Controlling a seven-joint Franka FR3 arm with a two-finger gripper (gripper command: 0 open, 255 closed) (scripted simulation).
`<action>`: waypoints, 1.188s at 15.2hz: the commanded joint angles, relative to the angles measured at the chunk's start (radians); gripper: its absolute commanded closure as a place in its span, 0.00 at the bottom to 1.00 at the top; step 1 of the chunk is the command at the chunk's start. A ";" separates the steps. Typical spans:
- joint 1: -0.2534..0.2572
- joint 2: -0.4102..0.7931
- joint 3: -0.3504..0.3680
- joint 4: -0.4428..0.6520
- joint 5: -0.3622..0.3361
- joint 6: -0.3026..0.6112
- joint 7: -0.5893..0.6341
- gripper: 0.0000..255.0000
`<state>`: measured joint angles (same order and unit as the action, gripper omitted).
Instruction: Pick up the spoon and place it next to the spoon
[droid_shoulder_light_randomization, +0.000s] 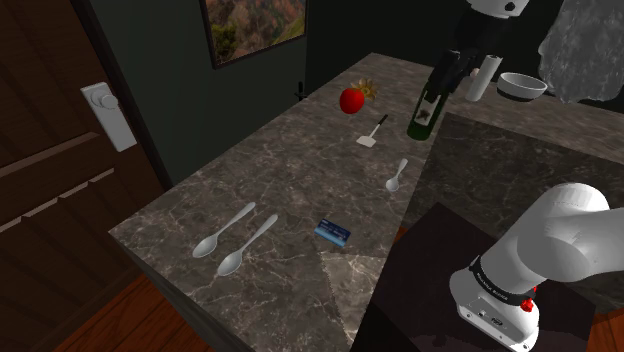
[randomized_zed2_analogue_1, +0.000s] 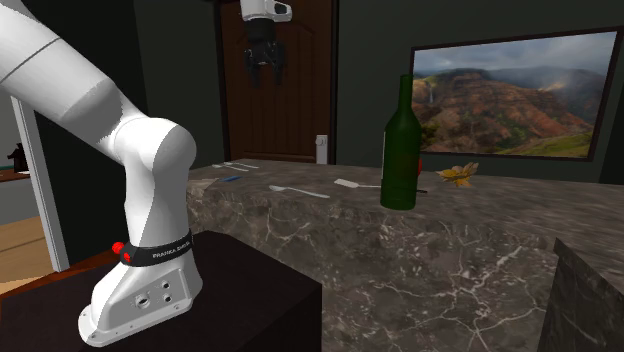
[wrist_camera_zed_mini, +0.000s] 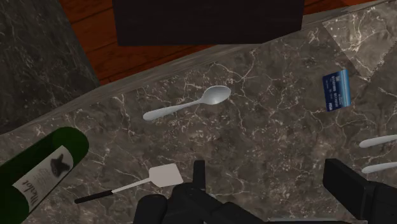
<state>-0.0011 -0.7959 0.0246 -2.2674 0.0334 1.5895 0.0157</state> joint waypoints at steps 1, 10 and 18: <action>0.000 0.000 0.000 0.000 0.000 0.000 0.000 0.00; 0.034 -0.034 -0.016 -0.330 -0.020 0.315 -0.105 0.00; 0.057 0.065 -0.038 -0.549 -0.043 0.649 -0.198 0.00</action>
<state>0.0566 -0.7575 -0.0041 -2.7998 -0.0027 2.1901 -0.1633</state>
